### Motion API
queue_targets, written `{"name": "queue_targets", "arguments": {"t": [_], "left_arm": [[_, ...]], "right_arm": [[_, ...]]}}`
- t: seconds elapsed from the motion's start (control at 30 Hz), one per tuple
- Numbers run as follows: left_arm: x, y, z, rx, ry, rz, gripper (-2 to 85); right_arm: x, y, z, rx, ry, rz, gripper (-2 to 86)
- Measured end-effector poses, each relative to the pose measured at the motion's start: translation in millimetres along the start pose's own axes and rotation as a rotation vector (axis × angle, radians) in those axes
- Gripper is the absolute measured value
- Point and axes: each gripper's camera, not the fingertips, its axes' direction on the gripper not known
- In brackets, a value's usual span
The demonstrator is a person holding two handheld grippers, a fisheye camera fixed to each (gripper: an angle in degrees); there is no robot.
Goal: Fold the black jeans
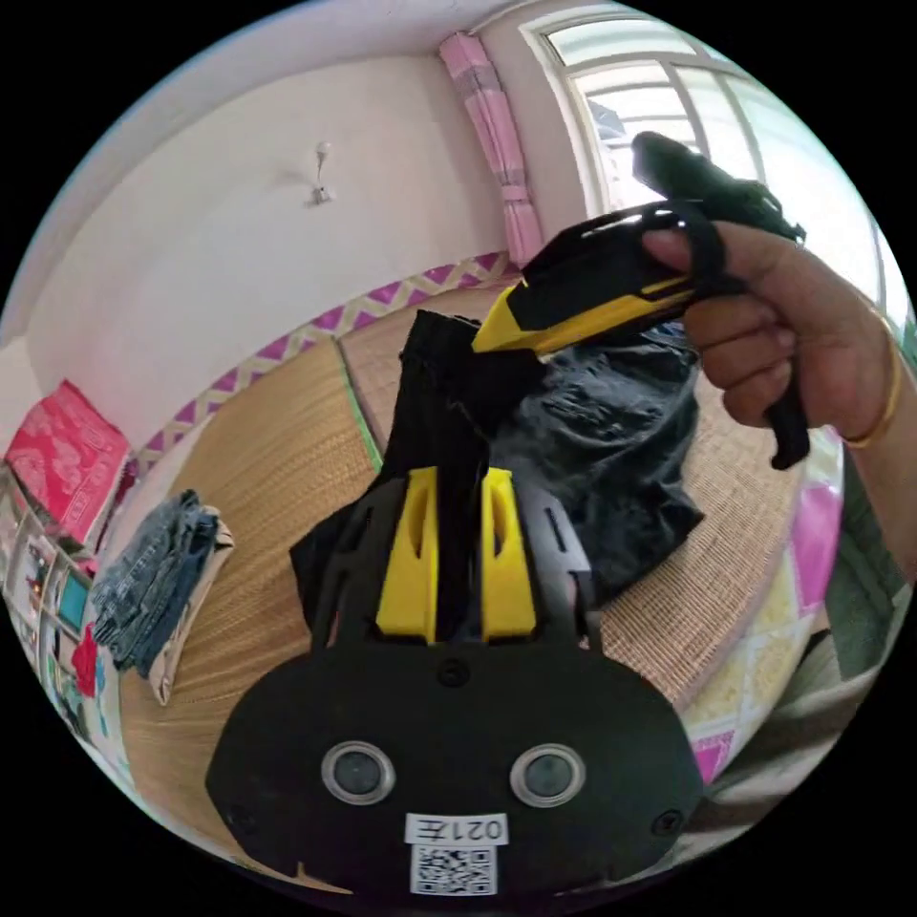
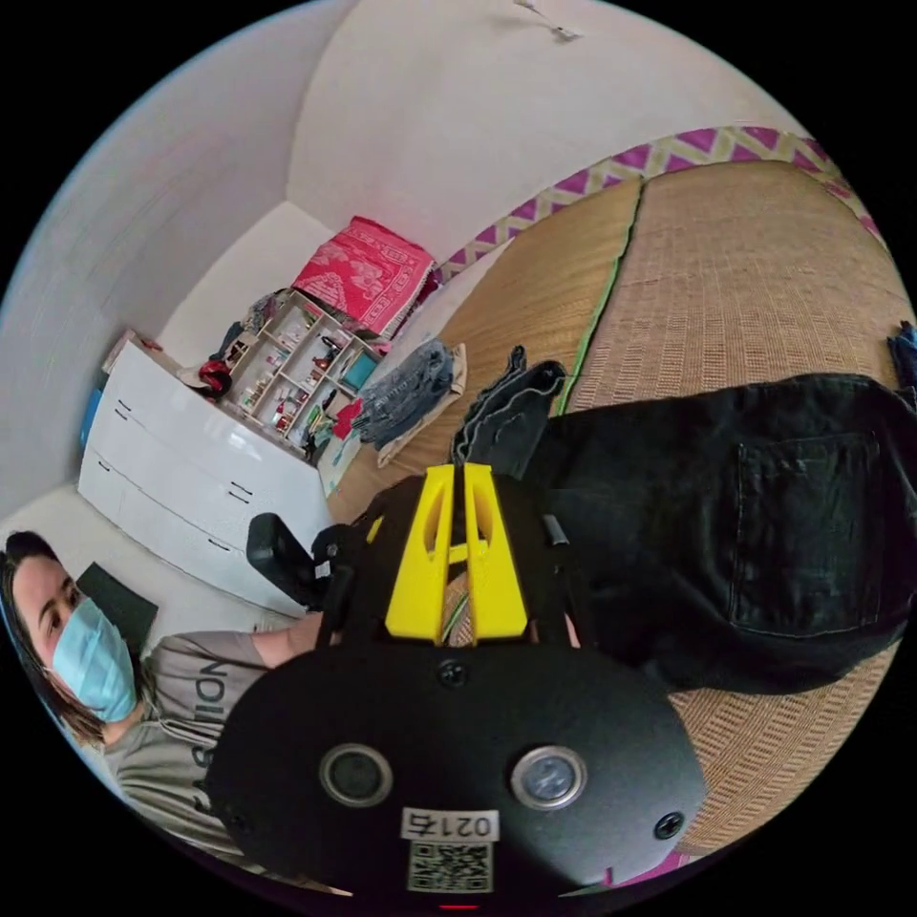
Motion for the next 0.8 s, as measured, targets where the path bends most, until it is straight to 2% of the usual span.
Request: {"name": "queue_targets", "arguments": {"t": [0.03, 0.1, 0.27, 0.4, 0.43, 0.5, 0.63, 0.73, 0.8], "left_arm": [[-11.4, 8.1, -7.7, 0.052, -0.053, -0.049, 0.4], [-45.3, 24.5, -22.6, 0.09, -0.013, -0.124, -0.4], [-239.7, 142.2, -111.9, 0.206, 0.094, -0.462, -0.9], [-361.1, 238.8, -168.1, 0.195, -0.026, -0.619, -0.9], [-395.8, 267.6, -168.1, 0.13, -0.032, -0.666, -0.9], [-443.3, 317.4, -147.9, 0.044, 0.038, -0.753, -0.9], [-514.0, 453.1, -68.7, -0.038, 0.348, -1.105, -0.9], [-536.8, 535.6, -40.4, 0.083, 0.581, -1.317, -0.9], [-546.1, 558.2, -32.4, 0.125, 0.655, -1.361, -0.9]], "right_arm": [[-13.8, -2.2, 1.4, 0.006, -0.011, -0.02, 0.7], [-28.9, -4.0, 1.7, 0.026, -0.012, -0.036, 0.8], [-40.5, 21.1, -24.2, 0.113, -0.019, -0.083, 0.6], [-40.7, 56.0, -32.8, 0.094, 0.018, -0.132, -0.1], [-43.5, 68.2, -29.6, 0.076, 0.054, -0.153, -0.3], [-48.1, 84.9, -19.9, 0.045, 0.119, -0.175, -0.5], [-55.9, 113.1, 8.9, -0.025, 0.323, -0.199, -0.6], [-60.5, 126.9, 10.8, 0.012, 0.505, -0.207, -0.5], [-65.4, 134.4, 9.3, 0.035, 0.631, -0.242, -0.5]]}}
